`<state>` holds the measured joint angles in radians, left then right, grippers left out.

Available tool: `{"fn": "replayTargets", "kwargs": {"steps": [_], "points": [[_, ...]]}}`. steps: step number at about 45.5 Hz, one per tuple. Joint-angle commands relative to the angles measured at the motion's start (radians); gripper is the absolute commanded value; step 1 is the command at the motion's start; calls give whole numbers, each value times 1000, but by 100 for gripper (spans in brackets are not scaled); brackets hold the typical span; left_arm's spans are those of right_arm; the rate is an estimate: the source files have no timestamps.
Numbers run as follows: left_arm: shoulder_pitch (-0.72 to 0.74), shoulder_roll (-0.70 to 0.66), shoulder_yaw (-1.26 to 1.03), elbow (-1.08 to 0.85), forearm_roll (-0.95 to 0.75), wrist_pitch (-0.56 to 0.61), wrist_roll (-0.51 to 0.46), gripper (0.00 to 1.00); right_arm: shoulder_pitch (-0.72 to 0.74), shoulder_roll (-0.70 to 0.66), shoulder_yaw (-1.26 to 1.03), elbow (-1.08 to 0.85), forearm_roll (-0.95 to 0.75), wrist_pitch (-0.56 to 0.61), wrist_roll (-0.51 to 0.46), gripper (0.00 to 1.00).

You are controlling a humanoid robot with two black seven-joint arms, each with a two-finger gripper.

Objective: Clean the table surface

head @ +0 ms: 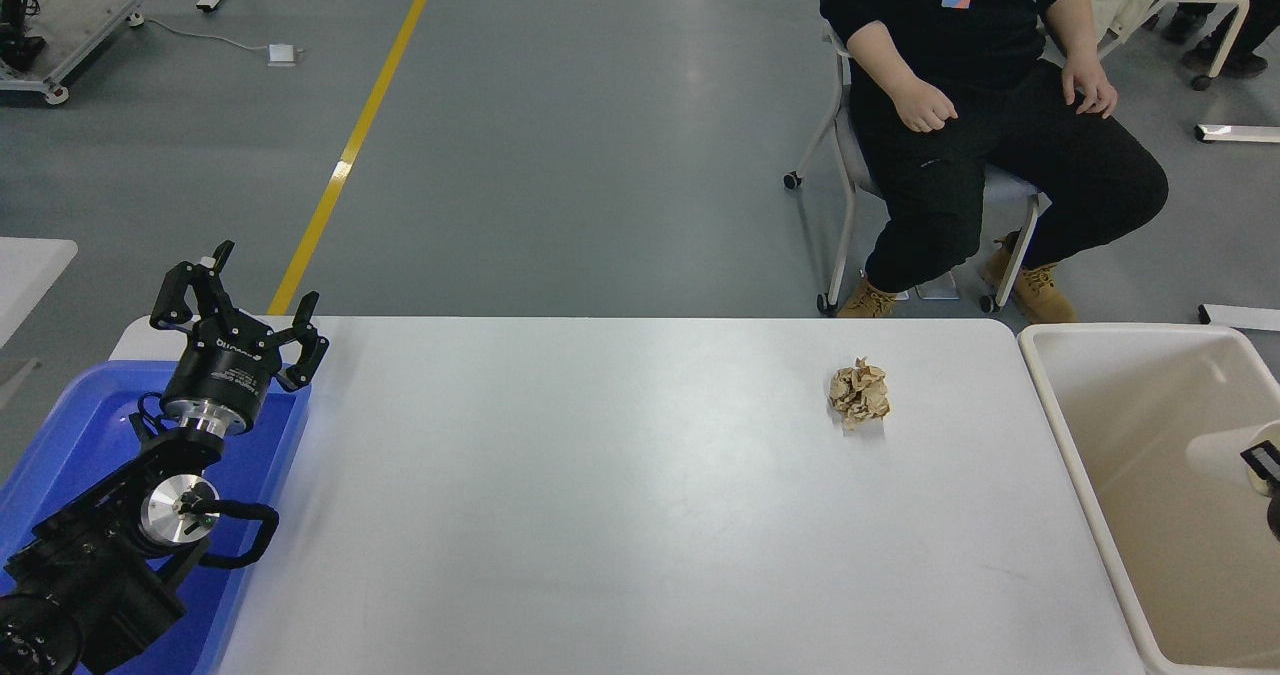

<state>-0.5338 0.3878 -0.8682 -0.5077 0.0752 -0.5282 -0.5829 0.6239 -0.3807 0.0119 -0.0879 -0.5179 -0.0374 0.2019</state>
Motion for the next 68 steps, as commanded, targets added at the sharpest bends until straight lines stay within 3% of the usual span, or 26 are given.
{"fn": "replayTargets", "kwargs": {"steps": [1,8,11,15,17,35,50,57,68], "points": [[0,0,0,0,0,1,0,100,-9,11,-20,-1,1,-16,-1,0],[0,-1,0,0,0,1,0,100,-9,9,-12,-1,2,-16,-6,0],[0,-1,0,0,0,-1,0,100,-7,8,-6,-1,2,-18,-7,28],[0,0,0,0,0,1,0,100,-7,6,-9,-1,22,-28,-7,80],[0,0,0,0,0,1,0,100,-7,5,-13,-1,36,-30,-7,95],[0,0,0,0,0,1,0,100,17,-32,16,10,53,-33,1,97],[0,0,0,0,0,1,0,100,200,-204,149,177,53,-25,2,99],[0,-1,0,0,0,1,0,100,292,-306,327,318,52,-13,1,99],[0,-1,0,0,0,1,0,100,330,-363,638,525,52,-10,7,99]]}}
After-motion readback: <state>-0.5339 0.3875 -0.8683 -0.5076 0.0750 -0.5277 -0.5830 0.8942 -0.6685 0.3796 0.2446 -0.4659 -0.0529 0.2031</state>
